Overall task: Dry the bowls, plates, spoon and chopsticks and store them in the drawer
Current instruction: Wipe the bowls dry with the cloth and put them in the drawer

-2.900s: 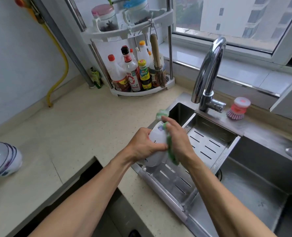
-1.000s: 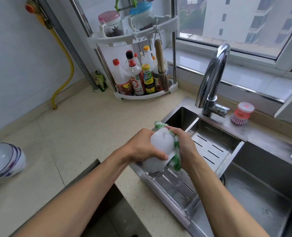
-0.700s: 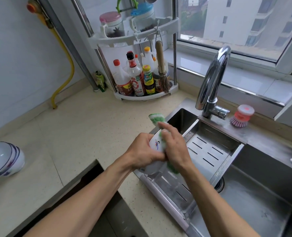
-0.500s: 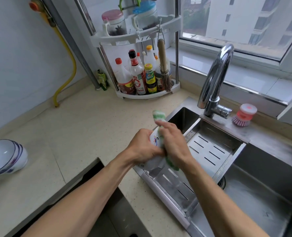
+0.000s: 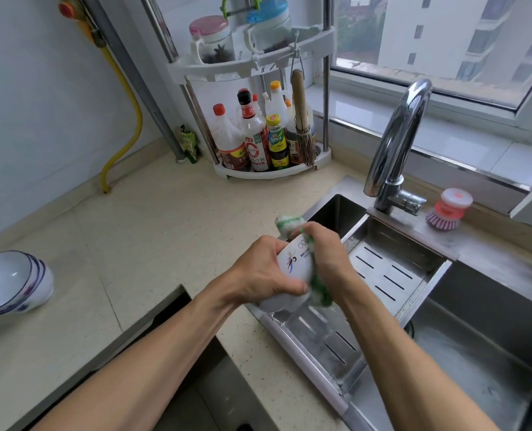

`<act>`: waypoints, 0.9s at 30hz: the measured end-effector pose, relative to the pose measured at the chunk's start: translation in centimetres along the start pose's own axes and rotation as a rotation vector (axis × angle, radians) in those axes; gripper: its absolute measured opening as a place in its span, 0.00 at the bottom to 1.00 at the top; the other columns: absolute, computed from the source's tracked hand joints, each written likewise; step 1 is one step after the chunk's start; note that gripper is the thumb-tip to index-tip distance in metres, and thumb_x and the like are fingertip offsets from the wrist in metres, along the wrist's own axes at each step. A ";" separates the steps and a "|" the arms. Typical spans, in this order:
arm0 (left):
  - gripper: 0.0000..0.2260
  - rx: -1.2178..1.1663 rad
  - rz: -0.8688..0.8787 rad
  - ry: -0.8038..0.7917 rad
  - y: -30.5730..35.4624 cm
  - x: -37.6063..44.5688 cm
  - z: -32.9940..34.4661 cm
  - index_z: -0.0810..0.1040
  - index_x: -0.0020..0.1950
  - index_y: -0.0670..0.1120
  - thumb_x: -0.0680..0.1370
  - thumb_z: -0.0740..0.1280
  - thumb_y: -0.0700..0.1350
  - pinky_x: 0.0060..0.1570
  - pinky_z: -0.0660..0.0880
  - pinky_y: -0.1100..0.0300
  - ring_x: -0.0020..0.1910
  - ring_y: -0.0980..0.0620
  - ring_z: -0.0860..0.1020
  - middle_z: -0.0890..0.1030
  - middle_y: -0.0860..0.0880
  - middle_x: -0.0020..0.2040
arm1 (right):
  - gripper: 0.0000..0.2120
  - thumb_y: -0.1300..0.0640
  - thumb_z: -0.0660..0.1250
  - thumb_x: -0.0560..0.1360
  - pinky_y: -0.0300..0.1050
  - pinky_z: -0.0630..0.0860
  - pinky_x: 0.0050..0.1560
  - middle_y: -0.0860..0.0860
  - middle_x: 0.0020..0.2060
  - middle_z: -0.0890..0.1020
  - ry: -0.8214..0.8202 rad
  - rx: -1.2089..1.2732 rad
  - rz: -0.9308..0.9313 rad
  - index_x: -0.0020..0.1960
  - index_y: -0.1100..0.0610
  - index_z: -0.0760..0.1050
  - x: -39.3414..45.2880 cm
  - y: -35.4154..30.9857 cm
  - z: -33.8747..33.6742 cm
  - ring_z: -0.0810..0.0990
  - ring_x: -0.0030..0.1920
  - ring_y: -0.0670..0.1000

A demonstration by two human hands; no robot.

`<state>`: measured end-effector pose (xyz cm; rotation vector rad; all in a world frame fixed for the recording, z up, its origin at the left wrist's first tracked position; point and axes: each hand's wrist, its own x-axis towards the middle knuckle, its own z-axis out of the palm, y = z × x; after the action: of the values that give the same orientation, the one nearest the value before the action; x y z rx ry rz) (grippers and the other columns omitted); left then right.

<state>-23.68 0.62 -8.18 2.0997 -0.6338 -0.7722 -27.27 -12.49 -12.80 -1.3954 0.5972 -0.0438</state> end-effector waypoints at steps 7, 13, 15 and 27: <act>0.10 -0.001 -0.035 -0.130 0.5 -0.6 -1.7 0.82 0.46 0.39 0.67 0.79 0.36 0.42 0.83 0.50 0.43 0.42 0.85 0.85 0.42 0.43 | 0.16 0.42 0.63 0.68 0.53 0.68 0.45 0.59 0.36 0.79 0.061 -0.042 0.175 0.35 0.56 0.75 1.1 0.4 -1.9 0.75 0.38 0.57; 0.13 0.136 -0.125 -0.089 1.4 0.9 -1.4 0.81 0.44 0.41 0.64 0.81 0.38 0.37 0.80 0.59 0.36 0.50 0.84 0.84 0.46 0.40 | 0.13 0.50 0.59 0.78 0.53 0.78 0.43 0.55 0.40 0.82 0.180 -0.283 -0.138 0.43 0.58 0.75 0.8 -0.7 -0.4 0.80 0.41 0.58; 0.10 0.052 -0.121 -0.034 0.9 0.9 -1.1 0.81 0.41 0.40 0.64 0.79 0.34 0.36 0.79 0.55 0.35 0.50 0.83 0.83 0.46 0.37 | 0.15 0.47 0.57 0.79 0.55 0.80 0.47 0.53 0.50 0.80 0.191 -0.291 -0.314 0.64 0.49 0.72 -0.2 -0.2 0.6 0.81 0.46 0.56; 0.13 -0.021 -0.117 0.111 -0.1 0.9 0.1 0.78 0.32 0.47 0.65 0.78 0.33 0.28 0.72 0.63 0.28 0.55 0.77 0.79 0.54 0.28 | 0.17 0.51 0.56 0.81 0.51 0.71 0.65 0.50 0.63 0.75 0.117 -0.320 -0.233 0.66 0.51 0.76 -1.0 -0.1 1.7 0.75 0.62 0.51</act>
<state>-23.11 0.07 -8.56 2.1585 -0.4440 -0.7176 -27.38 -10.56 -12.21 -1.7785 0.5514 -0.2255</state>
